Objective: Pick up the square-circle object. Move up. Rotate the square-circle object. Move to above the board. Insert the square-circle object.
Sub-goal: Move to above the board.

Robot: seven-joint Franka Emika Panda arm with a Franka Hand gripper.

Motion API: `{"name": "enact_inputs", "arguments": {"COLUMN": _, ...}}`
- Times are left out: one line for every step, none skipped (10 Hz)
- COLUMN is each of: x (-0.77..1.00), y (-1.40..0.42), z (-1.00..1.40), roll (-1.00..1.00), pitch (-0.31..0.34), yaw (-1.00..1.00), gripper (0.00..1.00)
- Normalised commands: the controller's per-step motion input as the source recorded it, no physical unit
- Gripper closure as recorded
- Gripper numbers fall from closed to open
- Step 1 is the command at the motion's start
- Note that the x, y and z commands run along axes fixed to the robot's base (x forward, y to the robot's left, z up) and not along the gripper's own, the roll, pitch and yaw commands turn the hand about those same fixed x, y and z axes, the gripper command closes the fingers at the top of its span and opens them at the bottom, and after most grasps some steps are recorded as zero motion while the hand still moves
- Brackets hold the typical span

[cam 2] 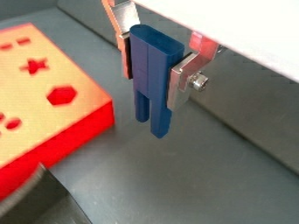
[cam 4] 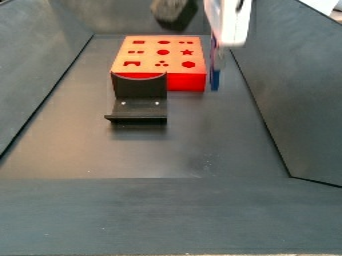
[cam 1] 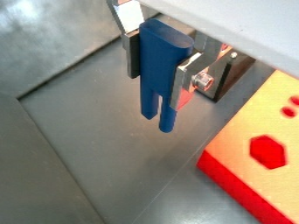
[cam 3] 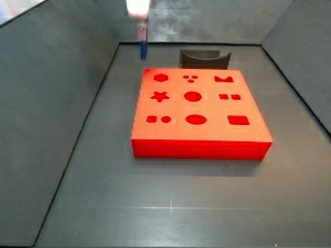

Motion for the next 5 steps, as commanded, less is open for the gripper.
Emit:
{"name": "enact_inputs", "arguments": {"x": 0.03, "y": -0.03, "z": 1.0, "roll": -0.12, "pitch": 0.101, "yaw": -0.05, "gripper": 1.0}}
{"name": "enact_inputs", "arguments": {"x": 0.03, "y": -0.03, "z": 1.0, "roll": -0.11, "pitch": 0.091, "yaw": -0.04, "gripper": 1.0}}
{"name": "enact_inputs", "arguments": {"x": 0.03, "y": -0.03, "z": 1.0, "roll": -0.1, "pitch": 0.088, "yaw": -0.04, "gripper": 1.0}}
{"name": "enact_inputs", "arguments": {"x": 0.03, "y": -0.03, "z": 1.0, "roll": -0.09, "pitch": 0.088, "yaw": -0.04, "gripper": 1.0}}
{"name": "enact_inputs", "arguments": {"x": 0.03, "y": -0.02, "z": 1.0, "roll": -0.09, "pitch": 0.088, "yaw": -0.04, "gripper": 1.0}}
